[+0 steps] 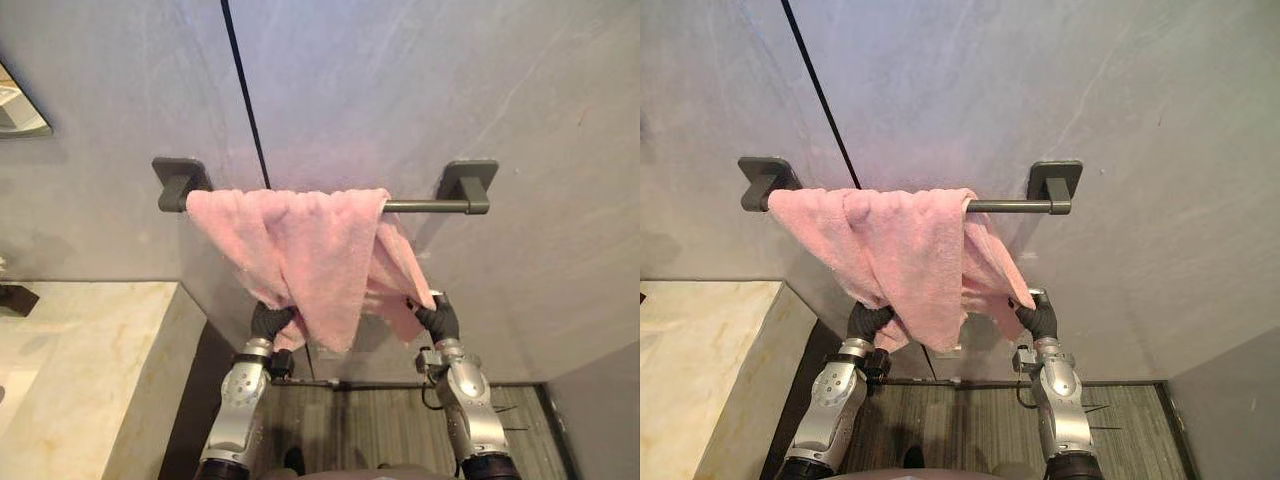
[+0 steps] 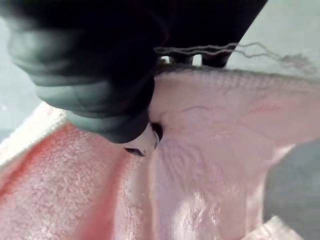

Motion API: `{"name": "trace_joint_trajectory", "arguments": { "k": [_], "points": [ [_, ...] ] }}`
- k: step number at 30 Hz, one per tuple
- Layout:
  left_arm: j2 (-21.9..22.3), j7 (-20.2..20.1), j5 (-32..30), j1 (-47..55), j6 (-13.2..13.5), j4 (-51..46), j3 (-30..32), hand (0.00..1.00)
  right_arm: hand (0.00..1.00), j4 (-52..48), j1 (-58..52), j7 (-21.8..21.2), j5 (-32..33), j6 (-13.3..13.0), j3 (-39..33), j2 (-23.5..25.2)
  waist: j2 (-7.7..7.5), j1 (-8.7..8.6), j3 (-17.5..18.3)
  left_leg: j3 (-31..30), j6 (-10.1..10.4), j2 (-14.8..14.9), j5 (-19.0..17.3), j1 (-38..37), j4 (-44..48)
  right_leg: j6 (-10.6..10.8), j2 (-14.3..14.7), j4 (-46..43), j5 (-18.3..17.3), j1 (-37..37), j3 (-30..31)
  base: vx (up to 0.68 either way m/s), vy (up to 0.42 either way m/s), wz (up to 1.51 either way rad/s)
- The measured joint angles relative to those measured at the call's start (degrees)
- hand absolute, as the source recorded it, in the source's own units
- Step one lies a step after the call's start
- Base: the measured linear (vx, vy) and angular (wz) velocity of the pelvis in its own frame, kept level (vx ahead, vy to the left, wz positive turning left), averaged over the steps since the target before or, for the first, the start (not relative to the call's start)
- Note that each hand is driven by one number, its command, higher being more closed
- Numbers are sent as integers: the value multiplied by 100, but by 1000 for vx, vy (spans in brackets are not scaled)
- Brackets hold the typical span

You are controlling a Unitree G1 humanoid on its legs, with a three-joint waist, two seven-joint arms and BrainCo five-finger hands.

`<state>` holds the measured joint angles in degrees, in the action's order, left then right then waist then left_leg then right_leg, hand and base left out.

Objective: Organize washtable

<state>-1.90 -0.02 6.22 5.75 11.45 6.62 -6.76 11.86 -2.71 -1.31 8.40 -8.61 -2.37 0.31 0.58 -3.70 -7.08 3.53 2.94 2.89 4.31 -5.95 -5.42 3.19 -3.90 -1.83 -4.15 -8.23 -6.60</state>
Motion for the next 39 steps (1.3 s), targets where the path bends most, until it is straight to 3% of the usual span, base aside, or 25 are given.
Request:
{"name": "trace_joint_trajectory", "arguments": {
  "k": [10,21,22,23,24,34,39],
  "points": [
    [4,-4,0,347,-35,274,-1,100,100,616,55,0,-133,39,-109,180,178,-23,-37,-34,4,8,-1,-97,-41,3,8,-18,-3,-83,-13,-39,-8,1],
    [5,-4,49,431,-35,527,4,100,100,1213,177,0,-289,46,-126,180,185,-16,-33,-82,3,1,-1,-148,-46,8,3,-11,-24,-162,-64,-5,-2,1],
    [5,-4,48,427,-35,538,5,100,0,1254,201,0,-348,47,-137,180,185,-16,-33,-83,3,1,-1,-154,-46,8,2,-10,-23,-167,-65,0,0,0],
    [5,-4,48,422,-35,556,5,100,0,1278,219,0,-368,47,-145,180,185,-16,-34,-83,3,1,-1,-161,-47,8,2,-10,-23,-174,-65,0,0,0],
    [4,-3,48,401,-28,630,25,0,0,1362,266,2,-405,47,-212,180,185,-17,-33,-83,3,-1,-1,-191,-47,8,1,-5,-23,-204,-65,0,0,0],
    [-1,15,189,337,-33,773,424,0,0,1481,319,265,-447,138,-700,108,168,-16,-45,-73,11,0,-7,-236,-48,13,-4,3,-32,-246,-59,-17,-4,0],
    [-162,387,450,479,-34,783,1091,0,0,1481,198,708,-398,171,-1366,-188,131,2,-68,-43,11,0,-8,-235,-48,13,-8,17,-36,-241,-42,0,-2,-1]
  ]
}}
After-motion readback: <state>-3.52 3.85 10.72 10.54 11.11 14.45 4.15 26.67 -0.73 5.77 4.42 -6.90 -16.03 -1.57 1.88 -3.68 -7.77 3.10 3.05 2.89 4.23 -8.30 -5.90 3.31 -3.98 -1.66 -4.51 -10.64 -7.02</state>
